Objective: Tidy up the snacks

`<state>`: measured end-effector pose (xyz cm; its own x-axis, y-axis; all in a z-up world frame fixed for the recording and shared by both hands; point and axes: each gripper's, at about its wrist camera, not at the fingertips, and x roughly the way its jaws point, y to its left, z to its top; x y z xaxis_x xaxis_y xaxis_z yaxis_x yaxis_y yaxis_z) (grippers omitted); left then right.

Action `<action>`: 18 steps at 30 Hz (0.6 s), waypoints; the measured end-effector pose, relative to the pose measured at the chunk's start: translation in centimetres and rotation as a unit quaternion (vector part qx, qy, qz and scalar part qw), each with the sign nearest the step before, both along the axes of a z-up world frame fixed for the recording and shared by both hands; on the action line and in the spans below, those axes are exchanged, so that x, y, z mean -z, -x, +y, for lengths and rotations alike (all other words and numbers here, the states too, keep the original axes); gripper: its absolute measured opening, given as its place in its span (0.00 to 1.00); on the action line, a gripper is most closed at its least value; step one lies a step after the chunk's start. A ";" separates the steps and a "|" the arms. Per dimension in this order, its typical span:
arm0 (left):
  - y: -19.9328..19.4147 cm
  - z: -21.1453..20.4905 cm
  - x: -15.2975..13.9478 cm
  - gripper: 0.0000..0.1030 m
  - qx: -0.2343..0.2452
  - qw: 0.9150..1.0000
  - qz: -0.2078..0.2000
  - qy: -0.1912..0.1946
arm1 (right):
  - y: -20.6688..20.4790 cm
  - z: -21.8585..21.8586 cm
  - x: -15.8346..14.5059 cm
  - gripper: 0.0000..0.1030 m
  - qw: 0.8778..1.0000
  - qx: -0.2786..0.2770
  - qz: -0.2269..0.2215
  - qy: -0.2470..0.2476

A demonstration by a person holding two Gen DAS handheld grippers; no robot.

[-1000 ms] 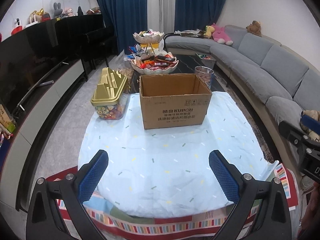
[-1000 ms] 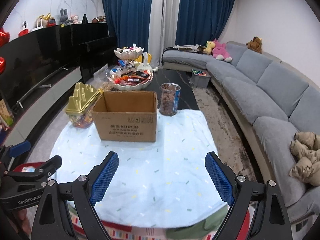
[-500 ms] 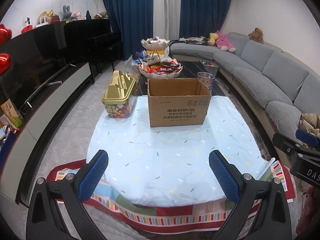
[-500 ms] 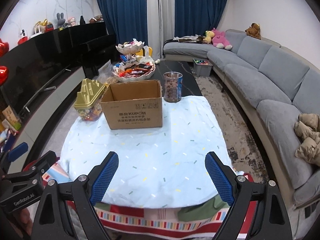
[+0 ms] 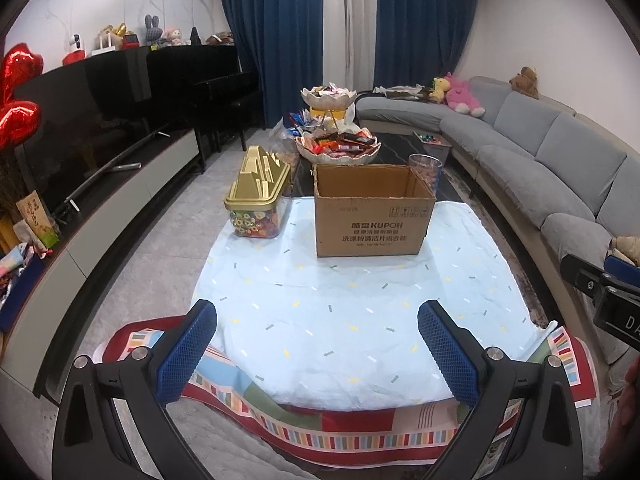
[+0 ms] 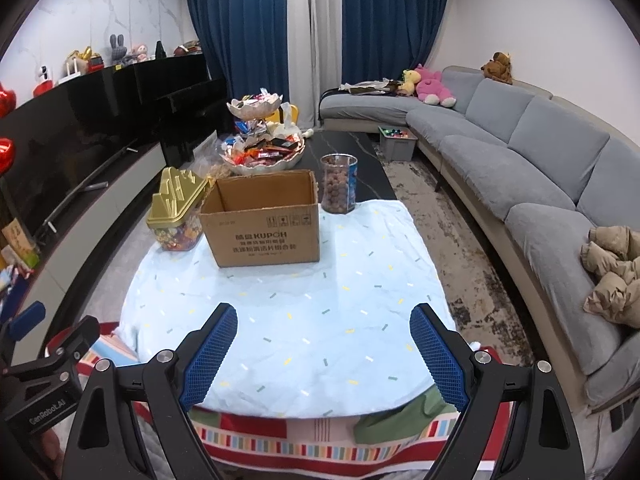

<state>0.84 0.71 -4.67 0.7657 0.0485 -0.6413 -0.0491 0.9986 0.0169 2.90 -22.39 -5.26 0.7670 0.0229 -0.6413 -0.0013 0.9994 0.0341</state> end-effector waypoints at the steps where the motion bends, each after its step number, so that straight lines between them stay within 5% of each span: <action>1: 0.0 0.0 0.0 0.99 -0.001 1.000 0.001 0.001 | 0.0 0.0 0.0 0.86 1.000 0.002 -0.001 0.001; 18: -0.1 0.2 0.0 0.99 -0.004 1.000 -0.003 0.000 | 0.3 -0.2 -0.2 0.86 1.000 0.003 -0.004 0.001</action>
<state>0.90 0.87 -4.71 0.7693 0.0536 -0.6366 -0.0563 0.9983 0.0160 2.60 -22.60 -5.05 0.7718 0.0172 -0.6356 0.0049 0.9994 0.0331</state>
